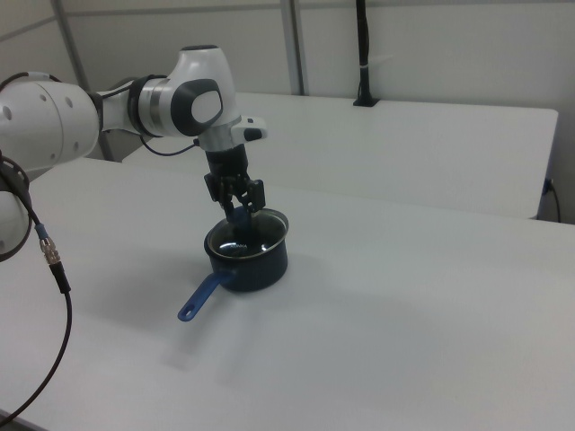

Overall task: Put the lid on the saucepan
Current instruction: 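Open the gripper to release the knob and raise it away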

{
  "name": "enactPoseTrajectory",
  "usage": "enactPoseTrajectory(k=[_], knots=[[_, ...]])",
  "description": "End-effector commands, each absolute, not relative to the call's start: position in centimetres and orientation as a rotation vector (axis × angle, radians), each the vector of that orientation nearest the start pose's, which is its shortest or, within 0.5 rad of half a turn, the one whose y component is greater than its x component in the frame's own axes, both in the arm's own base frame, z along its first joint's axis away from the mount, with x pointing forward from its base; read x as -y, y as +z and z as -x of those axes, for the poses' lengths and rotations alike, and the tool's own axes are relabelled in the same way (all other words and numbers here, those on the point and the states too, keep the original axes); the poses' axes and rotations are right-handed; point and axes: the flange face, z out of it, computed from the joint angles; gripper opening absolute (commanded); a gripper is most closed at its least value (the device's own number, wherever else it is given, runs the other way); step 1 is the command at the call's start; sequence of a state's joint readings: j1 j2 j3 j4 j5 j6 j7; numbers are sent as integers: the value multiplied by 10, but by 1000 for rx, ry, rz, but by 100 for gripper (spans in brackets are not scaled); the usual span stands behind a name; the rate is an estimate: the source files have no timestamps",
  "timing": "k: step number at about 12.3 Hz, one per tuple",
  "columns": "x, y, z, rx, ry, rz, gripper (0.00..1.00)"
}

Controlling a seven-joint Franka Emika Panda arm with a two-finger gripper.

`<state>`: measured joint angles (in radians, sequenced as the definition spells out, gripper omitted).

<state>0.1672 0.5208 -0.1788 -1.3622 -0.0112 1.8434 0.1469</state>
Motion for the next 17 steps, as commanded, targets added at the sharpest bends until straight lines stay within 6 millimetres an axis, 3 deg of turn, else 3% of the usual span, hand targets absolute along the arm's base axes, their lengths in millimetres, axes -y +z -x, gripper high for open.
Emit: enactPoseTrajectory(k=[1,5,7,13,17], knots=[[-20,424,-696,-193,89,3248,57],[-22,423,-692,-144,122,3240,59],[-22,415,-691,-162,138,3240,100],[-22,435,-689,-265,98,3203,100],[-15,500,-662,-238,85,3183,100]])
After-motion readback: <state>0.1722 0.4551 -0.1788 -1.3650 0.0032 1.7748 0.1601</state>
